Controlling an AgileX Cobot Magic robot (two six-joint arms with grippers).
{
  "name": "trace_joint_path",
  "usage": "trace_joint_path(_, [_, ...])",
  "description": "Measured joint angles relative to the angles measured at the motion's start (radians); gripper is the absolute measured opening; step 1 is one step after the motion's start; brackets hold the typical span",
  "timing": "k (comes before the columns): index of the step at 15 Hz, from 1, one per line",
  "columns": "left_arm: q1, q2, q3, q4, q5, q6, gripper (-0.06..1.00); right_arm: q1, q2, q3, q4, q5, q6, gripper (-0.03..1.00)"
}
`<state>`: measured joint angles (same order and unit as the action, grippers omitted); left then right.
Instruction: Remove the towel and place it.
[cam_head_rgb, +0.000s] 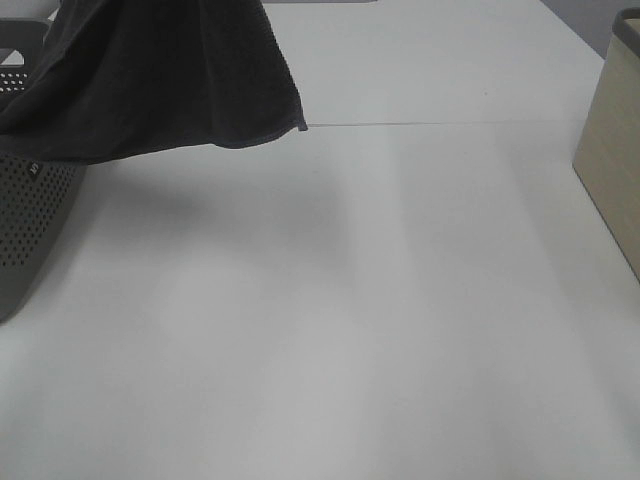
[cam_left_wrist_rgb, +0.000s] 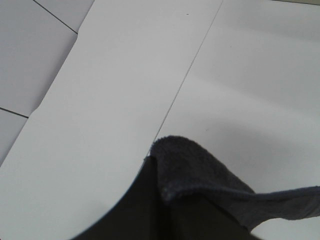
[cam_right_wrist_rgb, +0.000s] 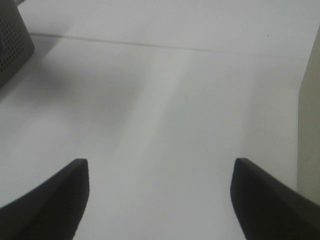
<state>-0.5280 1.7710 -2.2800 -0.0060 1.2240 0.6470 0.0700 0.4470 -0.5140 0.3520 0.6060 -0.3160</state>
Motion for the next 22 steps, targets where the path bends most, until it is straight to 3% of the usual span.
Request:
trace_joint_path(1, [0.0, 0.004, 0.0, -0.002, 0.001, -0.01, 0.0, 0.0, 0.07, 0.0, 0.052, -0.089, -0.059, 0.76])
trace_joint_path(2, [0.0, 0.006, 0.0, -0.023, 0.002, -0.024, 0.0, 0.0, 0.205, 0.0, 0.185, -0.199, -0.195, 0.76])
trace_joint_path(4, [0.0, 0.006, 0.0, -0.049, 0.002, -0.032, 0.0, 0.0, 0.315, -0.011, 0.322, -0.228, -0.39, 0.76])
trace_joint_path(6, [0.0, 0.006, 0.0, -0.089, 0.004, -0.033, 0.0, 0.0, 0.445, -0.061, 0.576, -0.192, -0.715, 0.74])
trace_joint_path(8, [0.0, 0.006, 0.0, -0.122, 0.006, -0.035, 0.0, 0.0, 0.576, -0.132, 0.853, -0.09, -1.057, 0.73])
trace_joint_path(9, [0.0, 0.006, 0.0, -0.125, 0.006, -0.035, 0.0, 0.0, 0.61, -0.15, 0.921, -0.062, -1.131, 0.73])
trace_joint_path(10, [0.0, 0.006, 0.0, -0.132, 0.006, -0.035, 0.0, 0.0, 0.739, -0.203, 1.108, 0.059, -1.319, 0.73])
trace_joint_path(12, [0.0, 0.006, 0.0, -0.145, 0.006, -0.035, 0.0, 0.004, 0.848, -0.243, 1.164, 0.211, -1.383, 0.73])
trace_joint_path(15, [0.0, 0.006, 0.0, -0.157, 0.006, -0.035, 0.0, 0.091, 0.926, -0.292, 1.17, 0.264, -1.391, 0.73])
trace_joint_path(17, [0.0, 0.006, 0.0, -0.166, 0.006, -0.035, 0.0, 0.216, 0.952, -0.333, 1.172, 0.19, -1.406, 0.73])
trace_joint_path(19, [0.0, 0.006, 0.0, -0.2, 0.006, -0.035, 0.0, 0.328, 0.979, -0.362, 1.173, 0.002, -1.416, 0.73])
trace_joint_path(22, [0.0, 0.008, 0.0, -0.213, 0.006, -0.035, 0.0, 0.426, 1.025, -0.398, 1.173, -0.058, -1.446, 0.73])
